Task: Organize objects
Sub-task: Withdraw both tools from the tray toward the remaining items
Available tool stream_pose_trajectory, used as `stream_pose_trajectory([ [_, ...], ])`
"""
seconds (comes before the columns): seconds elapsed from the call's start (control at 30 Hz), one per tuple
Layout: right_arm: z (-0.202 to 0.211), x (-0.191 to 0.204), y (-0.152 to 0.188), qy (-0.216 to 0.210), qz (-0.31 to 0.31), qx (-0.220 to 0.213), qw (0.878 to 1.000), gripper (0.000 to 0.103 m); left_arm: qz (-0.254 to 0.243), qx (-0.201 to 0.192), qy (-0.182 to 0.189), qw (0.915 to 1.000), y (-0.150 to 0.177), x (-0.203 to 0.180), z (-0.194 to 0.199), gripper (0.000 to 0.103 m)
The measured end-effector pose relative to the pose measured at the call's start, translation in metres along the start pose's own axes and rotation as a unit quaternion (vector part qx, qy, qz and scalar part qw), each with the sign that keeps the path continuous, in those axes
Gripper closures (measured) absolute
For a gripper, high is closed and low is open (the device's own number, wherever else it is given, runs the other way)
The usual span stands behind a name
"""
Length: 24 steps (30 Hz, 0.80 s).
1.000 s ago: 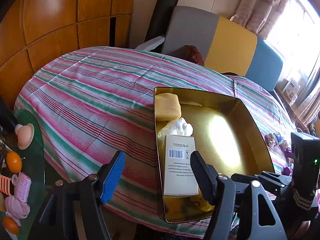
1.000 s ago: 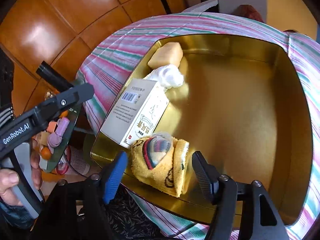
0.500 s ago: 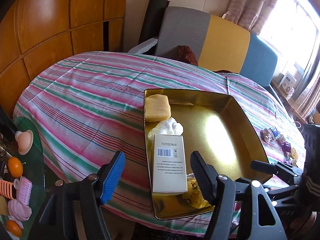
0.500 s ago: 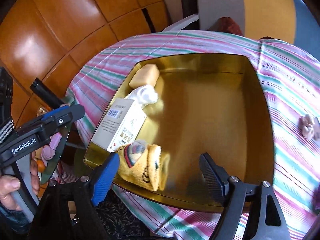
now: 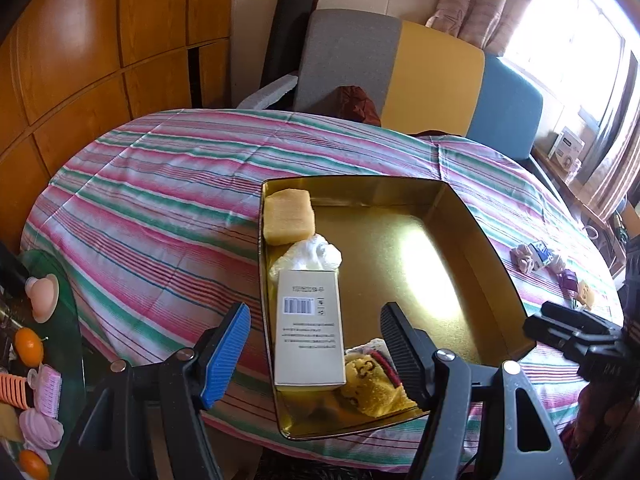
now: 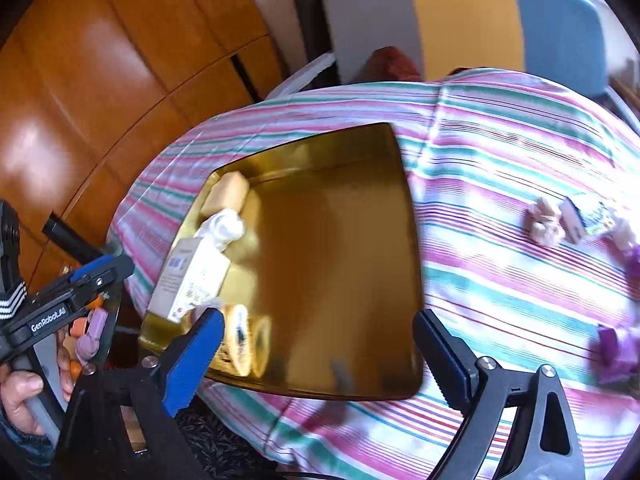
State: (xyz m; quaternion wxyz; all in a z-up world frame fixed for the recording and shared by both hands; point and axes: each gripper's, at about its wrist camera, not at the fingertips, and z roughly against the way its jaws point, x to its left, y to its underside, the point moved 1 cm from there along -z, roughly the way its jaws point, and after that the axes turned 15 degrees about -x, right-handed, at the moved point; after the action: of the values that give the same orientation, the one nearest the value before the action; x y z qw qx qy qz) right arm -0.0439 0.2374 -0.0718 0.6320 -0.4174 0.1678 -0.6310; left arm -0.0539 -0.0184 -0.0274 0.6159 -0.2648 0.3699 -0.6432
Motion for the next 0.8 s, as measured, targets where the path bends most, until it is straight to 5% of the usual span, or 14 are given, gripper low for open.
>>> stream_pose_trajectory([
  [0.43,0.078,-0.129,-0.024,0.147,-0.079,-0.076,0.983,0.0,-0.019,0.009,0.044,0.9988,-0.009,-0.033,-0.006,0.034],
  [0.8,0.142,-0.254,-0.012,0.283,-0.201,-0.16,0.924,0.0,-0.034,0.045,0.114,0.9919,-0.013,-0.081,-0.016,0.035],
])
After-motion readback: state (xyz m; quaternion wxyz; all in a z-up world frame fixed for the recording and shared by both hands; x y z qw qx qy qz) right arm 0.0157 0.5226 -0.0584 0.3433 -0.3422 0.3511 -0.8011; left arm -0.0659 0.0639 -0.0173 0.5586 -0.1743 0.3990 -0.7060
